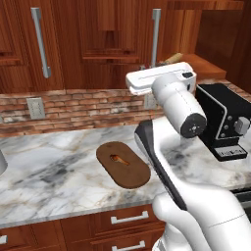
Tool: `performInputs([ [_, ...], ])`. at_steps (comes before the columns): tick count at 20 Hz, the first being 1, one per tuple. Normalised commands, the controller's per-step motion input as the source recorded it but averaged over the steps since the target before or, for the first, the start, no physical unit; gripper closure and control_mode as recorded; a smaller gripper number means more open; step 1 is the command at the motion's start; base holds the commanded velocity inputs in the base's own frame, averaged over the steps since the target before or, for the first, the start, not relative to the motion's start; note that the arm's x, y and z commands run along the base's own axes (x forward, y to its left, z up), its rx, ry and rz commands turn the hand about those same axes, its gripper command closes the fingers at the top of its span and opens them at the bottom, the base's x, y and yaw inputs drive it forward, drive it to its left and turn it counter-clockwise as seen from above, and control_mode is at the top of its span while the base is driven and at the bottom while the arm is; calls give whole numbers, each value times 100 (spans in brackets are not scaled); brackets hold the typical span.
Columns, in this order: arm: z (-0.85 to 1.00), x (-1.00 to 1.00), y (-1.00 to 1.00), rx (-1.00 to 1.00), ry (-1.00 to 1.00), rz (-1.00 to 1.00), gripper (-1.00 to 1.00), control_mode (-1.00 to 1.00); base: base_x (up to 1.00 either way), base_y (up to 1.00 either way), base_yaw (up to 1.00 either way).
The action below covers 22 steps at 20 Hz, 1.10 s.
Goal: Open the cabinet, retrieve the rolling pin, and place it next to the meat on the cutting board to prepare for tenderizing.
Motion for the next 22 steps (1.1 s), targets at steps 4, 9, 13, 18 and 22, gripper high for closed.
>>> performInputs([
  [4,23,-21,-70,13,0,0,-100,-100,0,0,0],
  [9,38,-7,-62,21,2,0,-100,-100,0,0,0],
  [13,41,-11,-55,30,7,4,-100,-100,0,0,0],
  [18,17,-4,-47,38,20,2,-100,-100,0,0,0],
  [22,-1,5,-20,38,31,4,-100,-100,0,0,0],
])
